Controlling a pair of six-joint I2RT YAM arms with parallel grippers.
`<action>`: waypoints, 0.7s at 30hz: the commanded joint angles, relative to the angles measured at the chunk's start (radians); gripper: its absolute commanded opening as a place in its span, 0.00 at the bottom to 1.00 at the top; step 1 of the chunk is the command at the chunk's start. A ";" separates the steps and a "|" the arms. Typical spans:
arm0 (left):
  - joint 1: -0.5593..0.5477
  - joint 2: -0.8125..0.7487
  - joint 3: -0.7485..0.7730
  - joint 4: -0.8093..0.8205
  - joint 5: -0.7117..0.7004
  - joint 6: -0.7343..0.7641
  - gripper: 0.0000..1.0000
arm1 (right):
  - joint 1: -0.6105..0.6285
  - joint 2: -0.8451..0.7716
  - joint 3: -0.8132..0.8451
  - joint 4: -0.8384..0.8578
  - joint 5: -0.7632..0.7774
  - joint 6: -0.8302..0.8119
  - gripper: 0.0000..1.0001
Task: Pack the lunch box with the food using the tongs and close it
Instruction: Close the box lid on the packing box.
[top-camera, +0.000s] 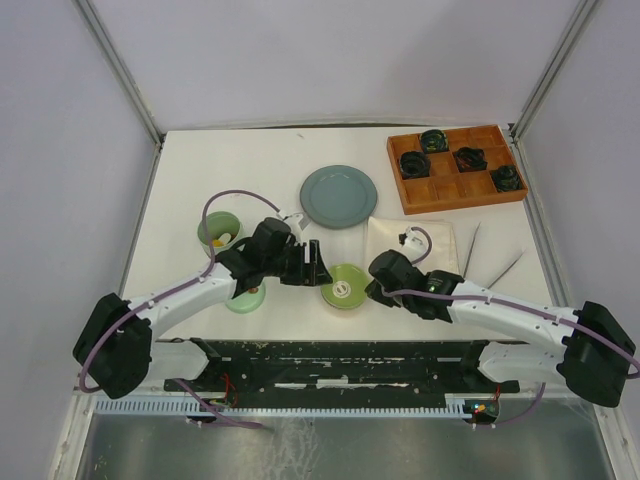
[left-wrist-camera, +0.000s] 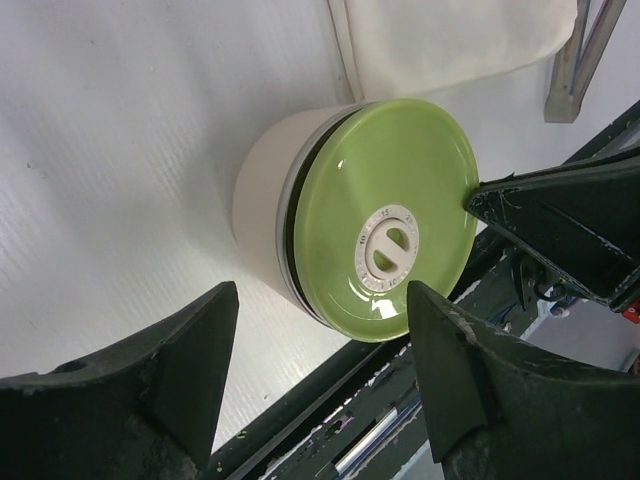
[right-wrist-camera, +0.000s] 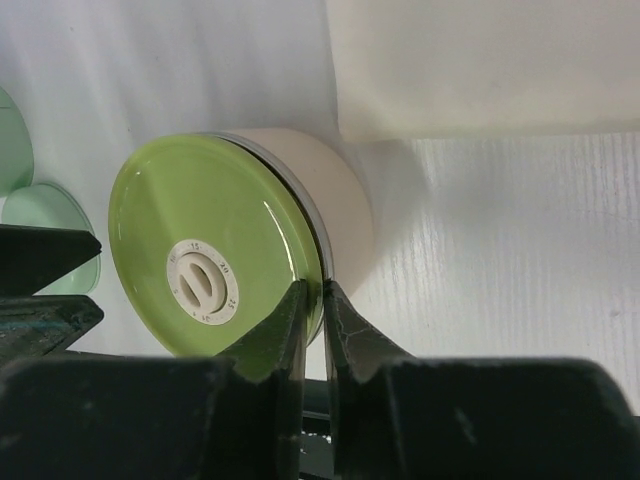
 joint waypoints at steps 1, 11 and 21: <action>-0.008 0.017 0.016 0.044 -0.039 -0.012 0.73 | -0.002 0.008 0.050 -0.090 -0.010 -0.040 0.22; -0.008 0.058 0.027 0.056 -0.030 -0.004 0.69 | -0.011 0.014 0.101 -0.079 -0.041 -0.132 0.40; -0.015 0.115 0.057 0.055 -0.032 0.014 0.64 | -0.098 0.153 0.154 -0.068 -0.150 -0.221 0.42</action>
